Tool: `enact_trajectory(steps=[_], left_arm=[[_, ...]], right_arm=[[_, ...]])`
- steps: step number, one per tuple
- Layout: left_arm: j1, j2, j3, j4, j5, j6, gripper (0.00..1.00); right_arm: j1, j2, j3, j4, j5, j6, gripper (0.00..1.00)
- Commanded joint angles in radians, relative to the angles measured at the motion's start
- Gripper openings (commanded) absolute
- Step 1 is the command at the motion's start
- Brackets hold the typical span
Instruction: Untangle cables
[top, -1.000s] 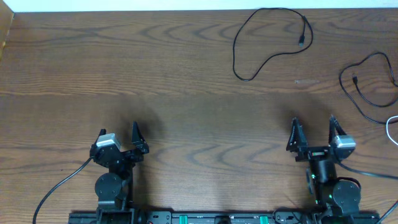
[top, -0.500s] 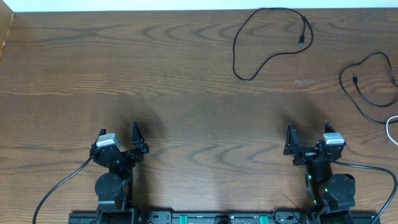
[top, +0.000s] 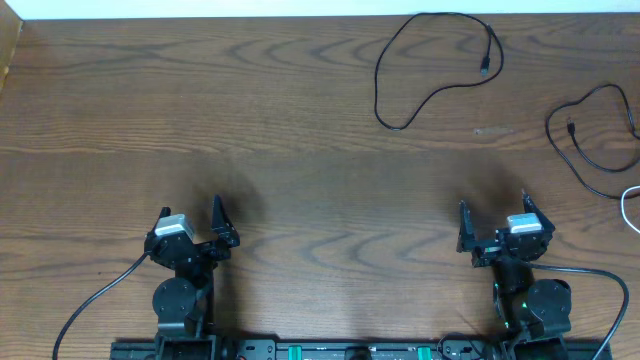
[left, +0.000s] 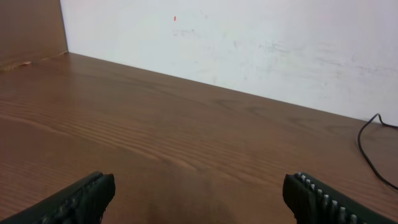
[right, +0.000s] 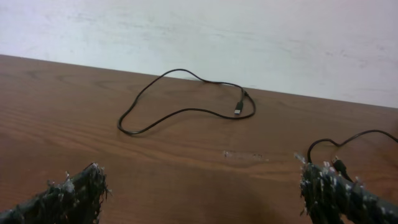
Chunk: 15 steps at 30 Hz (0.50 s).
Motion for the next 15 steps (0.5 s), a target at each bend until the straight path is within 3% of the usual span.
enact_trajectory(steps=[1, 5, 15], left_arm=[[0.004, -0.006, -0.015, -0.041, -0.035, 0.013, 0.91], [0.004, -0.006, -0.015, -0.041, -0.035, 0.014, 0.91], [0.004, -0.006, -0.015, -0.041, -0.035, 0.014, 0.91]], right_arm=[[-0.035, -0.008, -0.002, -0.008, 0.004, 0.023, 0.99], [-0.068, -0.008, -0.002, -0.008, 0.004, 0.080, 0.99], [-0.080, -0.008, -0.002, 0.002, 0.019, 0.042, 0.99]])
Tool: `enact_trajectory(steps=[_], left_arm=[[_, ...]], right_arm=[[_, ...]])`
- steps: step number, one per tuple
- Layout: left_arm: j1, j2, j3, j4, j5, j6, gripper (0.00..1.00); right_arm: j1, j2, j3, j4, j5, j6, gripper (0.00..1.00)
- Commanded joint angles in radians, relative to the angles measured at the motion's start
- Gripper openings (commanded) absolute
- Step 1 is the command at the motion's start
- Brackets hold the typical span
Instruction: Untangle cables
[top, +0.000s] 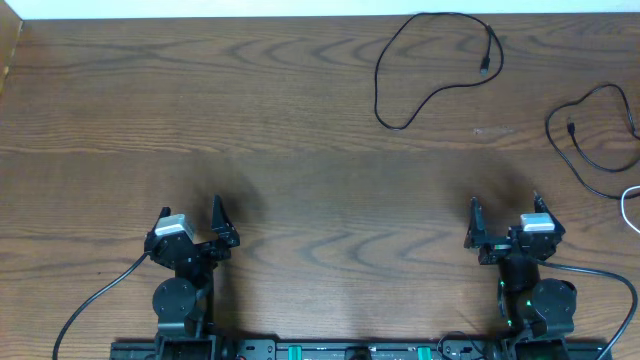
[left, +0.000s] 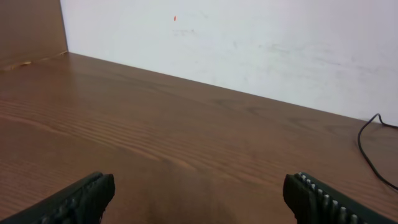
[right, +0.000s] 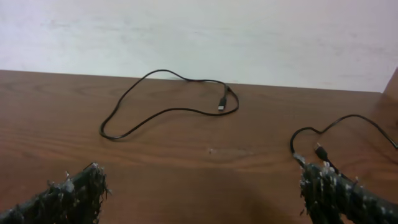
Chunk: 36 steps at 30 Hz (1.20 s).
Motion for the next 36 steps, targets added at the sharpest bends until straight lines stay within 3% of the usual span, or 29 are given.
enact_trajectory(steps=[1, 19, 26, 32, 36], left_arm=[[0.004, -0.006, -0.015, -0.041, -0.035, 0.013, 0.91], [0.004, -0.006, -0.015, -0.041, -0.035, 0.014, 0.91], [0.004, -0.006, -0.015, -0.041, -0.035, 0.014, 0.91], [0.004, -0.006, -0.015, -0.042, -0.035, 0.014, 0.91], [0.004, -0.006, -0.015, -0.041, -0.035, 0.013, 0.91]], right_arm=[[-0.005, -0.008, -0.002, 0.000, 0.016, -0.005, 0.99], [-0.023, -0.008, -0.002, 0.001, 0.016, -0.005, 0.99], [-0.096, -0.008, -0.002, -0.002, 0.016, -0.005, 0.99], [-0.241, -0.008, -0.002, -0.002, 0.016, -0.005, 0.99], [-0.240, -0.008, -0.002, -0.001, 0.016, -0.005, 0.99]])
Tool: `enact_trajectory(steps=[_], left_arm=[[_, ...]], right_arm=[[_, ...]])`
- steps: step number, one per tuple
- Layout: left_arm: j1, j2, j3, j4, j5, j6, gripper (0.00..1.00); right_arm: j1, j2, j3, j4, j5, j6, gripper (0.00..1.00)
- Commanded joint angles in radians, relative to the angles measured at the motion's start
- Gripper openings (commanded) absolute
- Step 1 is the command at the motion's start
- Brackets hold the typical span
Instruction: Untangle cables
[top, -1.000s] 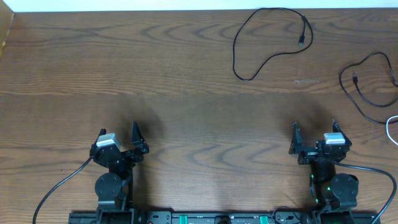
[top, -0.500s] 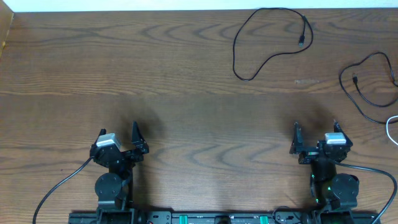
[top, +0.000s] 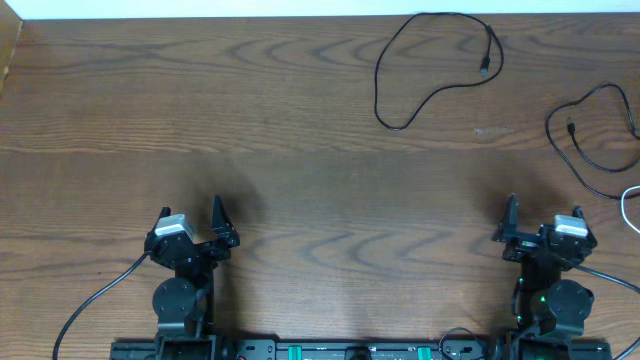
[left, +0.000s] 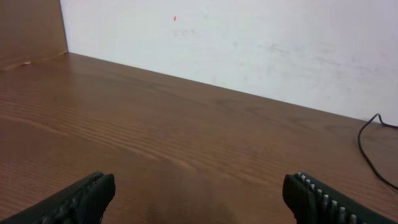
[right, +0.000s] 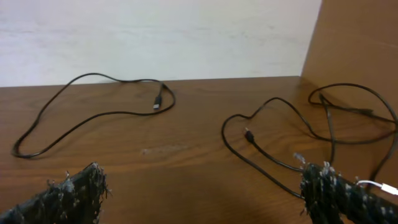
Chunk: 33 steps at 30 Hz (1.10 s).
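Observation:
A loose black cable (top: 440, 65) lies alone in a loop at the table's far middle-right, also in the right wrist view as the black cable (right: 93, 115). A second black cable (top: 590, 130) tangles at the far right edge, seen closer as looping strands (right: 298, 134), with a white cable (top: 630, 205) beside it. My right gripper (top: 545, 235) sits open low at the near right, turned toward that tangle, nothing between its fingers (right: 329, 193). At the near left my left gripper (top: 192, 228) is open and empty.
A brown cardboard wall (right: 360, 43) rises at the table's right end and another brown wall (left: 31, 31) stands at the left end. A white wall (left: 236, 43) runs along the far edge.
My right gripper has moved to the right and turned rightward, so the tangled black cable and the cardboard wall now fill its view. The left arm has not moved.
My right gripper first faced the lone black loop from the near right. Then it stood a little further right, with the tangle at its view's edge. Now it is further right again, facing the tangle. Both grippers stayed open; no cable moved.

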Motion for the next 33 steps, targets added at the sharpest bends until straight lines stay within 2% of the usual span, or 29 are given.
enact_trajectory(steps=[1, 10, 20, 33], left_arm=[[0.004, -0.006, -0.015, -0.042, -0.035, 0.013, 0.91], [0.004, -0.006, -0.015, -0.041, -0.035, 0.013, 0.91], [0.004, -0.006, -0.015, -0.041, -0.035, 0.014, 0.91], [0.004, -0.006, -0.015, -0.041, -0.035, 0.014, 0.91]], right_arm=[[-0.002, -0.008, -0.002, -0.003, 0.005, -0.005, 0.99], [0.018, -0.008, -0.002, -0.003, 0.005, -0.005, 0.99], [0.133, -0.008, -0.002, -0.003, 0.005, -0.005, 0.99], [0.134, -0.006, -0.002, -0.003, 0.004, -0.005, 0.99]])
